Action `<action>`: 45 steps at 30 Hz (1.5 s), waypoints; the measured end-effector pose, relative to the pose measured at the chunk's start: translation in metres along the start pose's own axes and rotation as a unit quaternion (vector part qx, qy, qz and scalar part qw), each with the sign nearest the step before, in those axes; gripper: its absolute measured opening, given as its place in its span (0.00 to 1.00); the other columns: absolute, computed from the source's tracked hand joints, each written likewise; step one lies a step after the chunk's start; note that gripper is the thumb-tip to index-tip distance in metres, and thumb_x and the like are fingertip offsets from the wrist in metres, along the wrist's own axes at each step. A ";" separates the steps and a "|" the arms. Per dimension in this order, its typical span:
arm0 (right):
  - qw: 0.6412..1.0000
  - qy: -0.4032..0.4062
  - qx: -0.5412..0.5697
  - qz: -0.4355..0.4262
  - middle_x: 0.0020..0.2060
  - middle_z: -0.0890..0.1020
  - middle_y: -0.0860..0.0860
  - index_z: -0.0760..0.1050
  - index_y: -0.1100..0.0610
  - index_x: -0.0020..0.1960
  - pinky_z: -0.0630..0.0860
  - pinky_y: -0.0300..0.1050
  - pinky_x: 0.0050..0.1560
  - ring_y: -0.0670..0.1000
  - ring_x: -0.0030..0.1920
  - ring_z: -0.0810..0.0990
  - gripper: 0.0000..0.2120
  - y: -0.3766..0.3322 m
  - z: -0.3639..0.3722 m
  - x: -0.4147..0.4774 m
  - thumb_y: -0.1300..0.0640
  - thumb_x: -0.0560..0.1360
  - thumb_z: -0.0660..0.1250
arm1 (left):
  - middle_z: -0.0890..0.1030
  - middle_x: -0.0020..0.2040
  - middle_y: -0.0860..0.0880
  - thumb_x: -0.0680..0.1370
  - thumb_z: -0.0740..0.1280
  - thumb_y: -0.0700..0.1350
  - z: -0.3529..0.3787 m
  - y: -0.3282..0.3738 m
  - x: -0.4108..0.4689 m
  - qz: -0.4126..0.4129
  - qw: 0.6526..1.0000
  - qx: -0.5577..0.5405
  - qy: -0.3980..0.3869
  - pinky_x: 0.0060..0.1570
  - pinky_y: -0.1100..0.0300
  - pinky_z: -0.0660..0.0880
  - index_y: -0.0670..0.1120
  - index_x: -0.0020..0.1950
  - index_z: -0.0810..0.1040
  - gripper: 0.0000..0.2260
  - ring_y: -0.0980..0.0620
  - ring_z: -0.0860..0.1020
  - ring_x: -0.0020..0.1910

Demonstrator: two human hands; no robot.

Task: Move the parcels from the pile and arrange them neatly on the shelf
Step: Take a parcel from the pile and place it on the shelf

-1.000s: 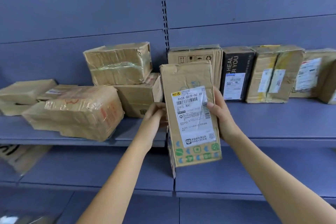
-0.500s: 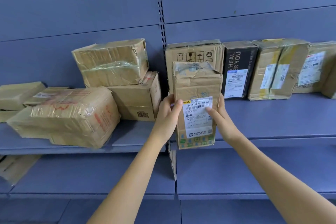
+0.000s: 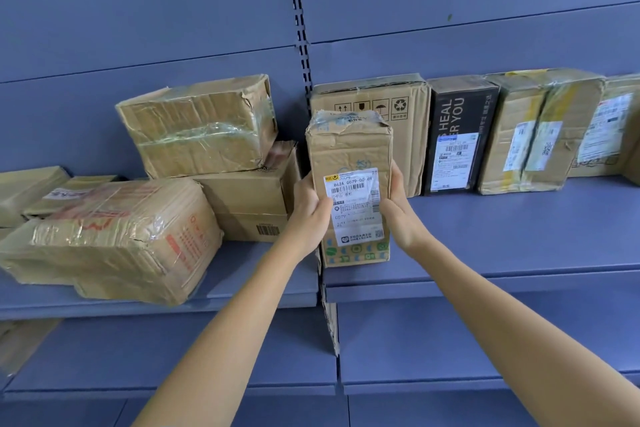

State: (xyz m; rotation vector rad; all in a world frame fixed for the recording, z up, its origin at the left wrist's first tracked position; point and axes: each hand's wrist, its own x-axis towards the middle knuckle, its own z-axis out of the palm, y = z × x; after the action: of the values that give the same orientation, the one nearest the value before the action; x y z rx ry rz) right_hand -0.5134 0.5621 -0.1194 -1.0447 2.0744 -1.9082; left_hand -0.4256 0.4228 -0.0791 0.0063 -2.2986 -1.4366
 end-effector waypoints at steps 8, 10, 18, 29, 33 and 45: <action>1.000 0.006 -0.005 0.030 0.66 0.61 0.35 0.45 0.55 0.77 0.64 0.25 0.62 0.27 0.63 0.64 0.40 0.012 -0.002 0.034 0.65 0.66 0.51 | 0.71 0.48 0.57 0.79 0.52 0.31 0.002 -0.018 0.033 -0.006 1.000 -0.003 0.024 0.45 0.80 0.68 0.48 0.50 0.70 0.14 0.76 0.72 0.46; 0.999 0.011 -0.002 0.033 0.66 0.61 0.37 0.44 0.55 0.77 0.65 0.25 0.62 0.29 0.63 0.65 0.40 0.013 -0.002 0.035 0.65 0.66 0.52 | 0.68 0.46 0.59 0.78 0.51 0.28 0.004 -0.019 0.033 -0.003 1.000 -0.010 0.027 0.44 0.82 0.67 0.47 0.48 0.69 0.15 0.79 0.71 0.42; 1.000 0.012 0.017 0.011 0.67 0.61 0.38 0.45 0.55 0.76 0.64 0.28 0.65 0.30 0.65 0.65 0.38 0.012 0.000 0.033 0.66 0.67 0.51 | 0.72 0.48 0.56 0.75 0.53 0.35 0.006 -0.029 0.039 -0.001 0.999 0.001 0.039 0.46 0.80 0.67 0.45 0.49 0.72 0.10 0.72 0.73 0.47; 0.993 0.014 -0.098 0.062 0.67 0.67 0.48 0.52 0.43 0.73 0.67 0.57 0.69 0.50 0.68 0.67 0.43 0.012 0.001 0.022 0.74 0.66 0.57 | 0.57 0.69 0.50 0.77 0.60 0.41 0.004 -0.017 0.015 -0.150 0.986 0.047 0.057 0.69 0.60 0.56 0.45 0.78 0.47 0.33 0.55 0.58 0.69; 0.960 0.202 -0.163 0.107 0.74 0.54 0.56 0.49 0.57 0.77 0.62 0.57 0.69 0.58 0.72 0.57 0.39 0.000 0.025 -0.007 0.69 0.69 0.59 | 0.51 0.76 0.45 0.78 0.61 0.40 -0.001 -0.024 -0.007 -0.157 0.980 0.071 0.095 0.74 0.48 0.53 0.47 0.78 0.41 0.36 0.47 0.53 0.75; 0.950 0.061 -0.219 -0.213 0.57 0.70 0.59 0.66 0.58 0.61 0.67 0.49 0.58 0.56 0.56 0.67 0.22 -0.031 0.129 -0.042 0.62 0.66 0.57 | 0.48 0.77 0.48 0.80 0.60 0.49 -0.067 -0.015 -0.106 -0.201 0.958 0.135 0.152 0.75 0.47 0.52 0.53 0.77 0.43 0.32 0.50 0.49 0.77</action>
State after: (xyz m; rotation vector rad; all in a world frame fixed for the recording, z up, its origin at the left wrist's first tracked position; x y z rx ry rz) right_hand -0.4012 0.4805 -0.1293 -1.6204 2.5929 -1.7443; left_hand -0.3089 0.3825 -0.1043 0.7612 -2.2910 -1.1768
